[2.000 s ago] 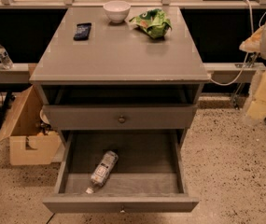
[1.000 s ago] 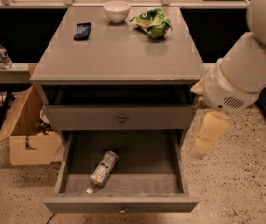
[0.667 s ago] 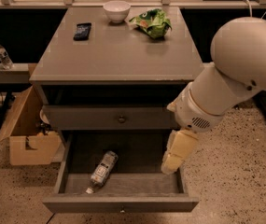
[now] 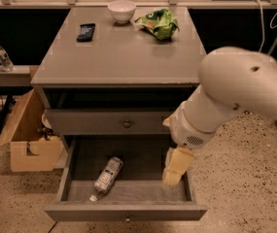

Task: Pick blue plastic bottle from middle drawer and place on counter

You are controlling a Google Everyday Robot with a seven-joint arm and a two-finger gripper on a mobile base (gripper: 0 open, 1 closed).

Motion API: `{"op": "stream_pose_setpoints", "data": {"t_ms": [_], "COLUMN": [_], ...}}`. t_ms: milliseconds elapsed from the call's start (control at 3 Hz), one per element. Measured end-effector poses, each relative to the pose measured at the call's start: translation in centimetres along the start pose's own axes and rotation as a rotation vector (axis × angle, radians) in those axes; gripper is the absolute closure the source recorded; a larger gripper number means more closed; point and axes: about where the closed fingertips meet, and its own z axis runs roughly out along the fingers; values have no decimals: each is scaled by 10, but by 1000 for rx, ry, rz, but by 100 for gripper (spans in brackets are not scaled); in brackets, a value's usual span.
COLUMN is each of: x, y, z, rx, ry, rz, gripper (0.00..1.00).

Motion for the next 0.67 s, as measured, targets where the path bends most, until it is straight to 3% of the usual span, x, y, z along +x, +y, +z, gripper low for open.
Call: {"op": "stream_pose_setpoints", "data": {"t_ms": [333, 667], "x": [10, 13], "y": [-1, -5], "z": [74, 137], "rx": [-65, -112], "ry": [-2, -47], "rz": [-87, -128], "gripper": [0, 0]}}
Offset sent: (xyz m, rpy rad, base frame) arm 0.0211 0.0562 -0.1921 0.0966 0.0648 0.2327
